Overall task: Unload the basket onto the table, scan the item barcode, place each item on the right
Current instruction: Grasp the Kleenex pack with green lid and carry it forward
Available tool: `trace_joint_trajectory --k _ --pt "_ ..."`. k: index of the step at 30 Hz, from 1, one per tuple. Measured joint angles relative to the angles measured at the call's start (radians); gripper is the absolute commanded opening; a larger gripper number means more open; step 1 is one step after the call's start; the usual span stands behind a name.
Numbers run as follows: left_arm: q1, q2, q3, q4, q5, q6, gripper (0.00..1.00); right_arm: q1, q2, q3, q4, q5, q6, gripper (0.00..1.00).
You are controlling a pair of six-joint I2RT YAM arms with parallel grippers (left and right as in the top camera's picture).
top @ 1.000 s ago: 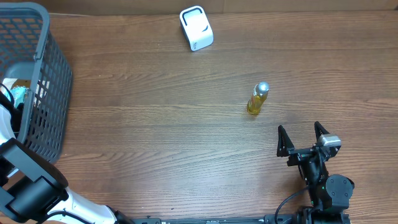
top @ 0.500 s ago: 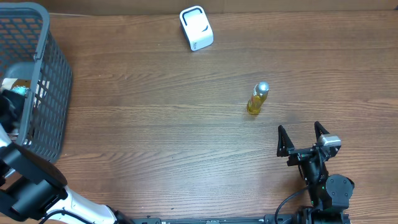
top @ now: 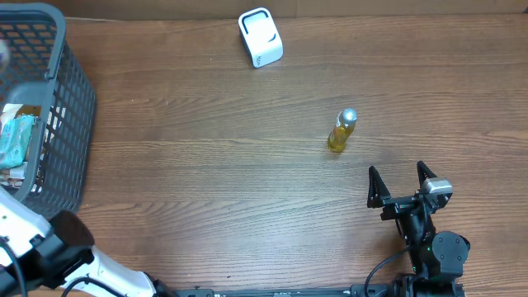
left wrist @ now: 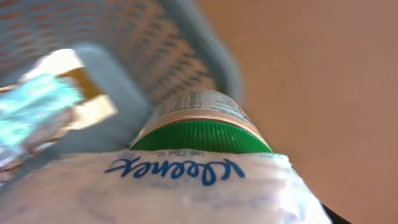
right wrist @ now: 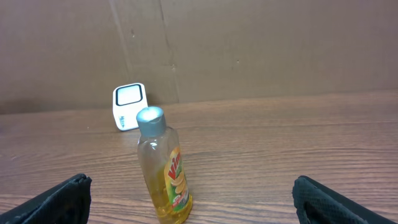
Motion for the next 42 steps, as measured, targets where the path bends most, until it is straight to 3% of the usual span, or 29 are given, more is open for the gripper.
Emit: trace_joint_trajectory --k 8,13,21,29,34,42 --pt "-0.277 -0.017 0.135 -0.119 0.018 0.032 0.44 0.000 0.000 0.000 0.000 0.000 0.000 1.00" --pt "-0.491 -0.014 0.130 -0.208 -0.079 0.049 0.44 0.000 0.000 0.000 0.000 0.000 0.000 1.00" --pt "-0.809 0.000 -0.002 -0.230 -0.267 0.059 0.41 0.000 0.000 0.000 0.000 0.000 0.000 1.00" --pt "-1.009 0.074 -0.179 -0.201 -0.322 0.058 0.41 0.000 0.000 0.000 0.000 0.000 0.000 1.00" --pt "-1.075 0.155 -0.274 -0.168 -0.321 0.058 0.17 0.000 0.000 0.000 0.000 0.000 0.000 1.00" --pt "-1.107 0.322 -0.327 -0.142 -0.276 0.058 0.10 0.000 0.000 0.000 0.000 0.000 0.000 1.00"
